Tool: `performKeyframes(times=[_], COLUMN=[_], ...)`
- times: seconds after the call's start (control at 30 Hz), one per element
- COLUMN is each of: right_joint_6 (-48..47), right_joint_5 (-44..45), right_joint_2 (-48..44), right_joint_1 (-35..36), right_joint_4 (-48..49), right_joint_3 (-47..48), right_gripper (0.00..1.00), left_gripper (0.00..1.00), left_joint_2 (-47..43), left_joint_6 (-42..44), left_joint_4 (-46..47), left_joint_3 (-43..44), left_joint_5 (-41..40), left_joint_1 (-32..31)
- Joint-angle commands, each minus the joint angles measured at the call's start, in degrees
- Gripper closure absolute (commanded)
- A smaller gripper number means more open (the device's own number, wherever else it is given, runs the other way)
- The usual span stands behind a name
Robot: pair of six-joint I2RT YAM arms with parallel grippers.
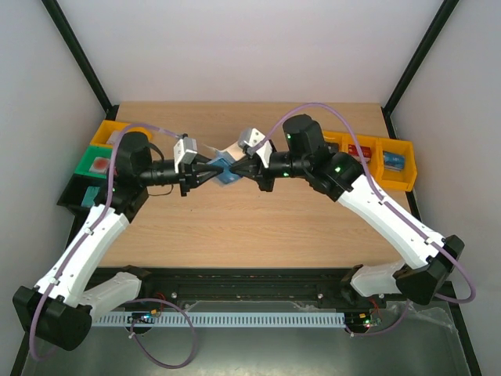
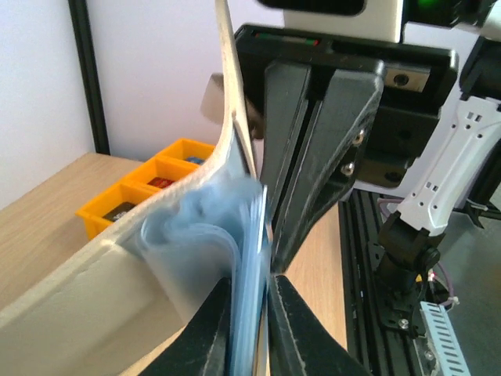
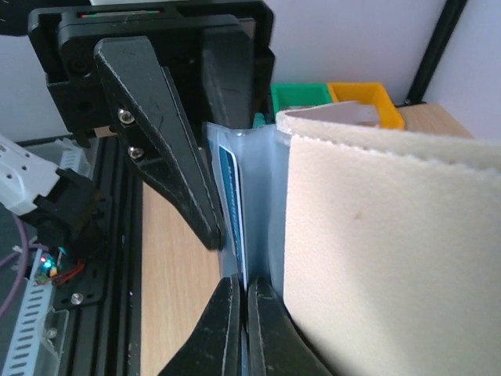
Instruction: Take the credit cards out of the card holder
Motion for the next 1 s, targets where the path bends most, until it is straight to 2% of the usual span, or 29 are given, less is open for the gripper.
performKeyframes(times=[0.0, 0.13, 0.27, 0.4, 0.43, 0.47, 0.53, 0.57, 0.63, 0.77, 0.97], right_joint_6=[7.4, 13.7, 16.4, 19.6, 20.2, 20.7, 21.3, 21.2, 20.9, 21.0, 26.7], right_joint_5=[-6.6, -10.1, -11.8, -14.6, -15.4, -15.8, -16.6, -17.0, -16.8, -15.4, -17.3], right_joint_2=[-1.7, -3.7, -4.2, -4.4, -4.4, -4.4, -4.2, -4.0, -4.0, -5.4, -3.8], right_joint_1=[0.2, -2.3, -3.0, -3.4, -3.5, -3.5, -3.5, -3.5, -3.5, -4.2, -4.8], right_joint_4=[13.2, 22.0, 24.7, 28.5, 29.4, 30.0, 30.4, 30.0, 29.1, 29.8, 33.2], right_joint_3=[-4.1, -7.0, -7.6, -8.4, -8.6, -8.8, -9.1, -9.0, -9.0, -9.5, -7.7], right_gripper=[0.98, 0.98, 0.98, 0.98, 0.98, 0.98, 0.98, 0.98, 0.97, 0.79, 0.77], left_gripper=[0.85, 0.78, 0.71, 0.69, 0.69, 0.75, 0.93, 0.97, 0.98, 0.98, 0.98], left_joint_2=[-0.6, -1.0, -1.4, -1.7, -1.8, -1.7, -1.9, -1.9, -2.0, -2.3, -2.3], left_joint_6=[-3.5, -6.0, -7.6, -8.3, -8.2, -8.2, -8.4, -8.5, -8.6, -7.8, -7.2], left_joint_4=[7.5, 9.7, 11.6, 12.5, 12.5, 12.5, 12.9, 13.0, 12.8, 11.6, 11.3], left_joint_3=[0.2, -0.7, -1.4, -1.8, -1.9, -1.9, -1.9, -1.8, -1.7, -1.9, -2.0], left_joint_5=[3.0, 3.9, 3.9, 4.1, 4.1, 4.3, 4.3, 4.2, 4.3, 3.3, 3.0], left_joint_1=[-1.2, -1.1, -0.9, -0.9, -0.8, -0.8, -0.8, -0.8, -0.8, -0.8, -0.7])
